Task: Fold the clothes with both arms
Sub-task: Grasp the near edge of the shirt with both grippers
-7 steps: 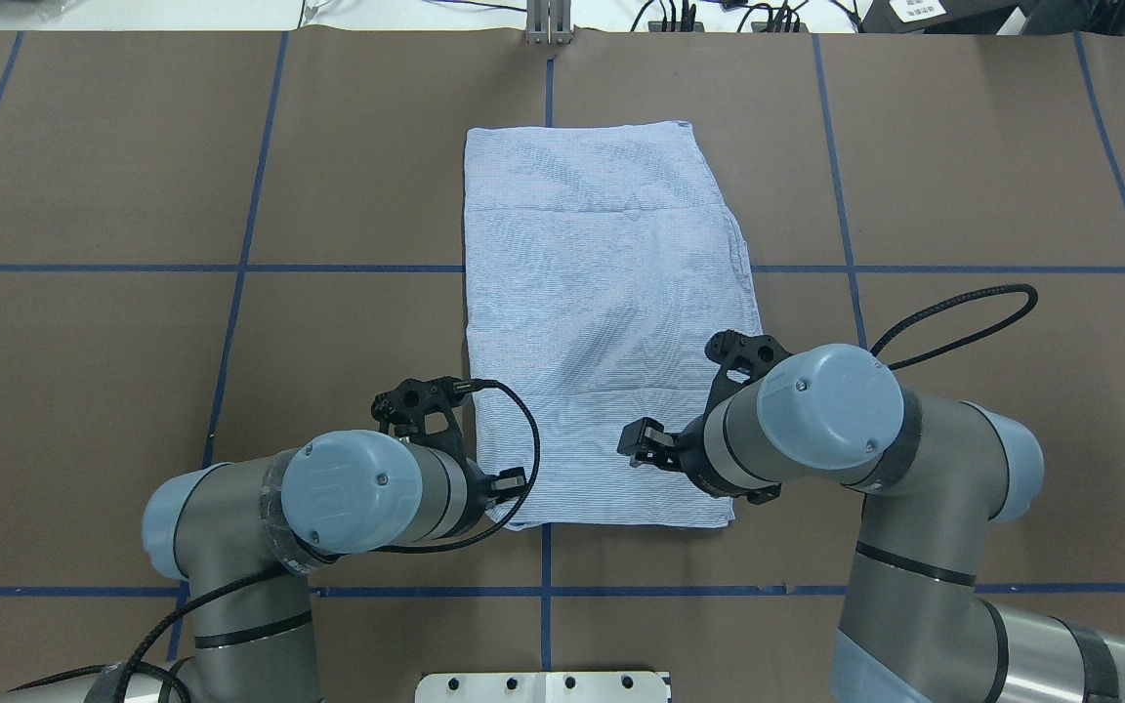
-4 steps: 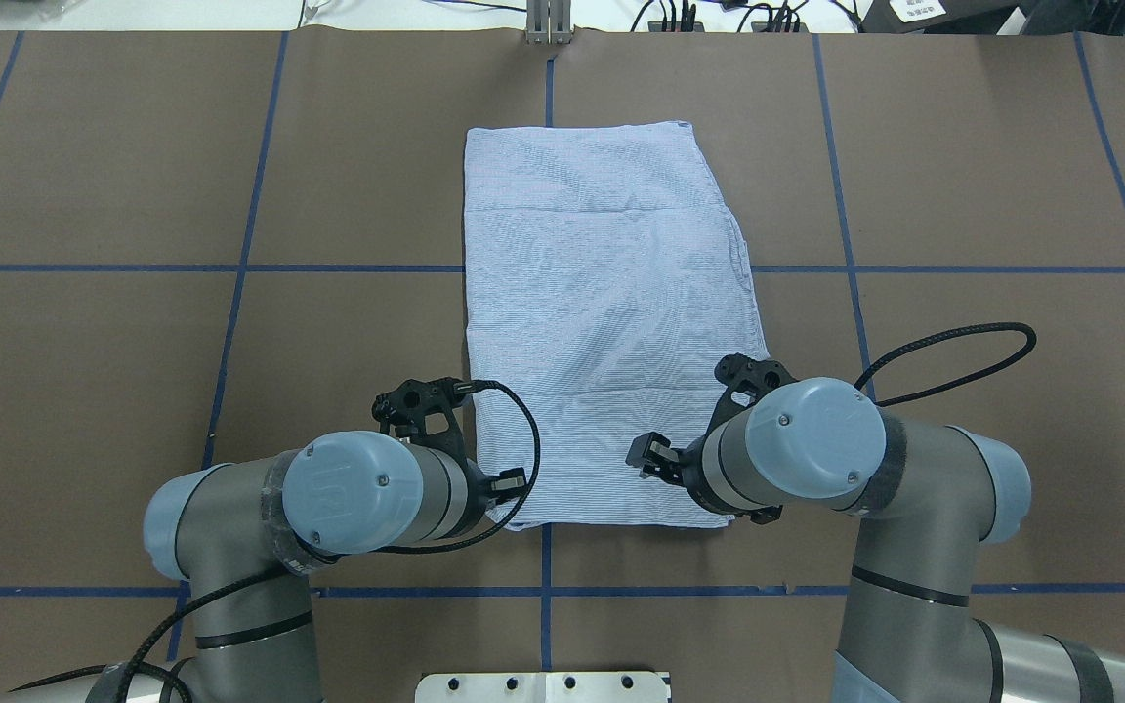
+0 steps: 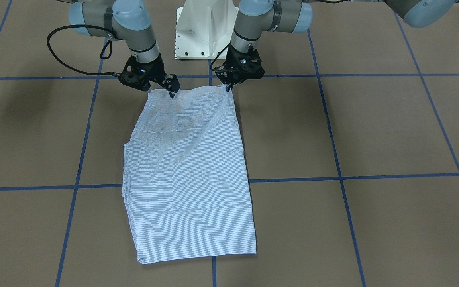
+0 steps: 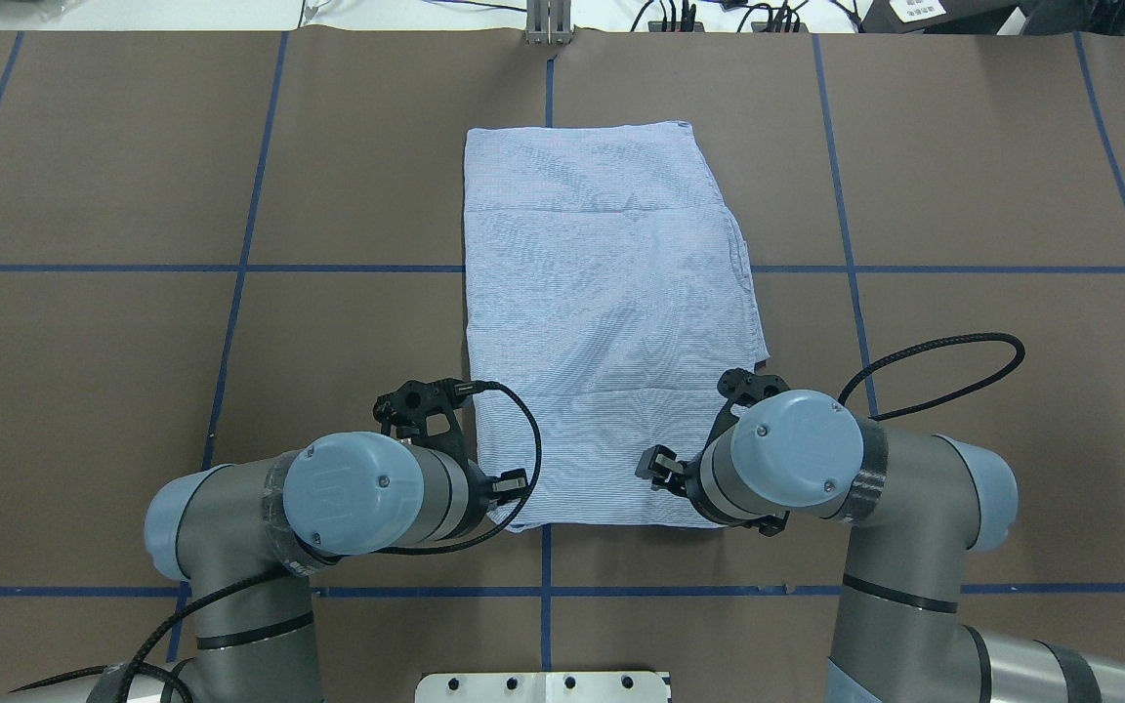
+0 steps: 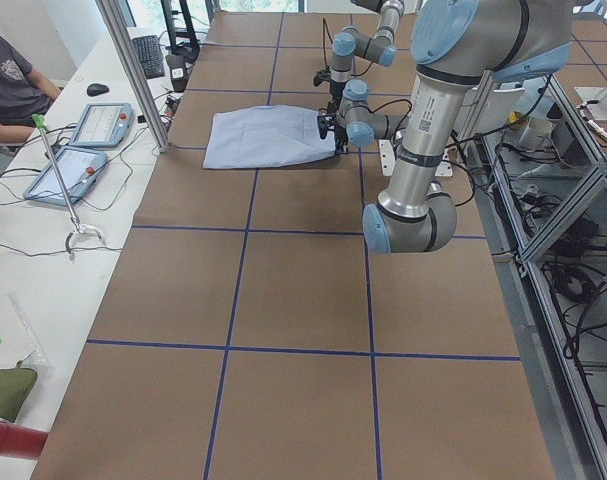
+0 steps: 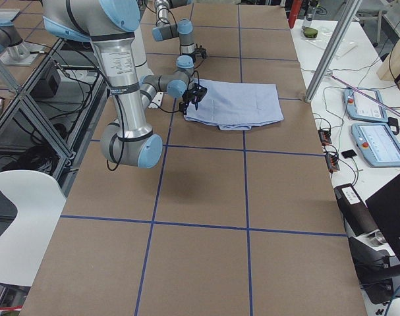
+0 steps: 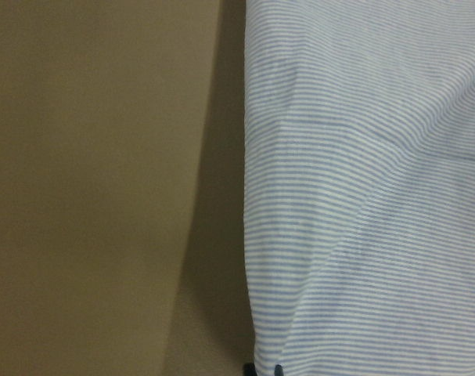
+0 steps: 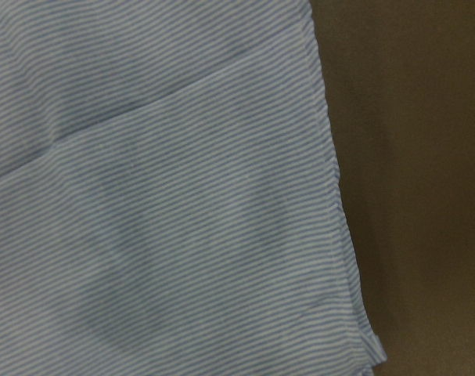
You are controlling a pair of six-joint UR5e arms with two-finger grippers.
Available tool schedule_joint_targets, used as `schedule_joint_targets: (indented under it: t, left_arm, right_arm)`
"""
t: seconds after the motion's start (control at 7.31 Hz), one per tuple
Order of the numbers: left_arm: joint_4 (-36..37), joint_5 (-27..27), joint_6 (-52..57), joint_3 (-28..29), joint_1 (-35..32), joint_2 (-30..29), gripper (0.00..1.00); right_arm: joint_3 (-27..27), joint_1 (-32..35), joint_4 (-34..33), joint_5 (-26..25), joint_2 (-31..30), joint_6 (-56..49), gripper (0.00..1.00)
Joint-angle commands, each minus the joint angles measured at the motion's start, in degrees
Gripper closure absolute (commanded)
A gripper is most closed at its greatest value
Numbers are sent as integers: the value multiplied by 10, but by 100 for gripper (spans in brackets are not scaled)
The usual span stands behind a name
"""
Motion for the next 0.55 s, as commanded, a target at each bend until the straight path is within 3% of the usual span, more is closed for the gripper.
schedule_joint_targets:
  t: [0.0, 0.41]
  left_arm:
    - [-1, 1, 0, 2, 1, 0, 100]
    - [-2, 2, 0, 4, 1, -1, 100]
  right_arm:
    - [-7, -6, -1, 0, 0, 0, 0]
    - [-8, -11, -3, 0, -6, 0, 0]
